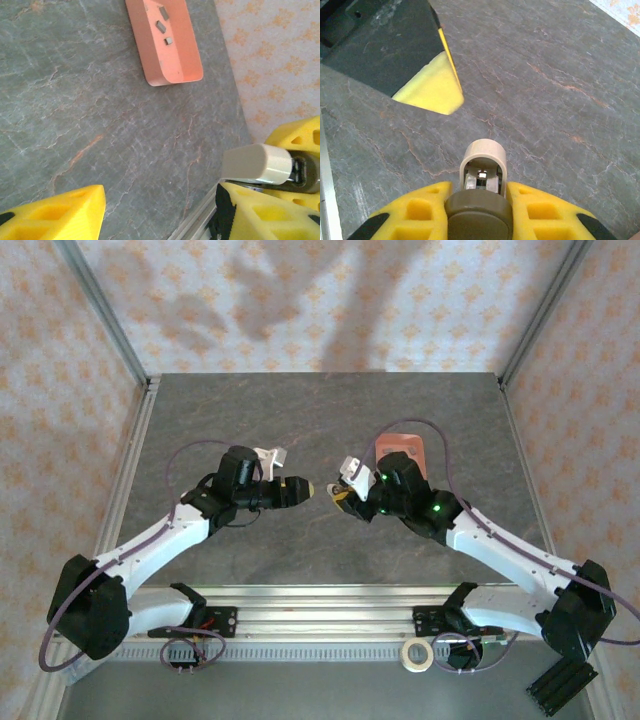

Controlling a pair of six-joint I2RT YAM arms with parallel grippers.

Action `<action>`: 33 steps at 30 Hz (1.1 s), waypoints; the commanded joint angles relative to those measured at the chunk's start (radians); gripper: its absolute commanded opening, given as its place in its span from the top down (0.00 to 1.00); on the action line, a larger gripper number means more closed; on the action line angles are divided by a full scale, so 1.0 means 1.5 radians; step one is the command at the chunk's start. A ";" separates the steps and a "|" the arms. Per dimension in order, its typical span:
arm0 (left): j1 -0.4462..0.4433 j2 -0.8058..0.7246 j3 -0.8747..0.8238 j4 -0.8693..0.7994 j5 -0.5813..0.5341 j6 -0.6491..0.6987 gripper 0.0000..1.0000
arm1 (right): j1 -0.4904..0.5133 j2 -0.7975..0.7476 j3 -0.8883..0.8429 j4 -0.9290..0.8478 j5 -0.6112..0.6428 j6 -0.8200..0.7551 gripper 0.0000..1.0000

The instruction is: Load the staples into the stapler

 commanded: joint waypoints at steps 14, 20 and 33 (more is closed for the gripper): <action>-0.031 0.007 0.030 0.081 0.050 0.024 0.39 | -0.002 0.002 -0.012 0.056 -0.079 -0.090 0.91; -0.044 0.011 0.028 0.100 0.060 0.024 0.39 | -0.002 0.010 -0.007 0.059 -0.079 -0.091 0.93; -0.047 0.014 0.012 0.126 0.062 0.017 0.39 | -0.002 0.017 -0.002 0.072 -0.086 -0.081 0.94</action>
